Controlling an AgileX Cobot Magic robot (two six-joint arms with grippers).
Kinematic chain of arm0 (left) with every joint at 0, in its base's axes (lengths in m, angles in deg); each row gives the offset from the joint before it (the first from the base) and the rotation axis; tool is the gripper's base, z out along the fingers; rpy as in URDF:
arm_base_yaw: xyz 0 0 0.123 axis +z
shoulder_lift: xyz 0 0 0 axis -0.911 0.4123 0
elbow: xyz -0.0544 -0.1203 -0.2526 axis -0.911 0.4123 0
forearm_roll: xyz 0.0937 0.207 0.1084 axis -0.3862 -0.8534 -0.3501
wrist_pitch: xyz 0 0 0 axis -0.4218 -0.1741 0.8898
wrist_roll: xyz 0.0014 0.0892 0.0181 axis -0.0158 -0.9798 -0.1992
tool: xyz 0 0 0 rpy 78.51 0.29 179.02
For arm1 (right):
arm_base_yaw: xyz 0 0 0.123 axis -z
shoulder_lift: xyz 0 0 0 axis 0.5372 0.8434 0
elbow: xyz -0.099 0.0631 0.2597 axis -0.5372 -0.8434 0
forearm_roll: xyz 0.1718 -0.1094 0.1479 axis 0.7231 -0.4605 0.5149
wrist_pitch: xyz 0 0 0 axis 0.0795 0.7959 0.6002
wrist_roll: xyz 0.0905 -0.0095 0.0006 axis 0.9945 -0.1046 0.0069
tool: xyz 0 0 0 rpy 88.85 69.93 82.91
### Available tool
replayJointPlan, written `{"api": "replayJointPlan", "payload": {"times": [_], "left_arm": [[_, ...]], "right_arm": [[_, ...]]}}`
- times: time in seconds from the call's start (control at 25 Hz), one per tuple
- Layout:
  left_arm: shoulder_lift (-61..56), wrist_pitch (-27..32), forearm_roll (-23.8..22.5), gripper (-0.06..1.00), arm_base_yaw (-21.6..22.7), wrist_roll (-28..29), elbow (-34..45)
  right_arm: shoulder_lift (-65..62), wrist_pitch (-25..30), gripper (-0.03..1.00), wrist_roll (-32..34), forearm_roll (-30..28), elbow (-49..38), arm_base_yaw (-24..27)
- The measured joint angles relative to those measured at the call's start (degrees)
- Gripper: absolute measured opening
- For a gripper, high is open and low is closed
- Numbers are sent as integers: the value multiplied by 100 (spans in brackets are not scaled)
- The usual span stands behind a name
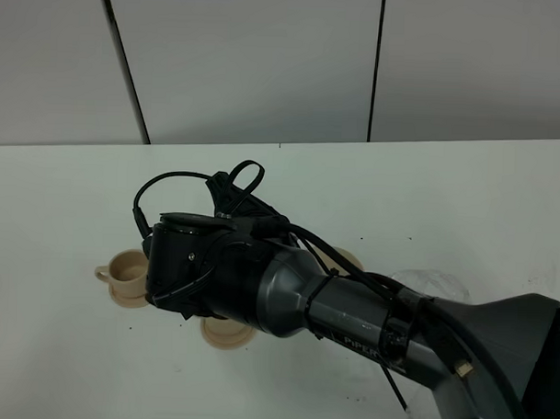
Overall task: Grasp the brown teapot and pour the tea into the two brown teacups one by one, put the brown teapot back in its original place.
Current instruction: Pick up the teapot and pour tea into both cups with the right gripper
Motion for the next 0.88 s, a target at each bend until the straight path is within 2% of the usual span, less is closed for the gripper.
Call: {"api": "replayJointPlan", "payload": {"times": [0.88], "left_arm": [[0,0,0,28,0,8,0]], "right_arm": [[0,6,9,41,130,0,109]]}}
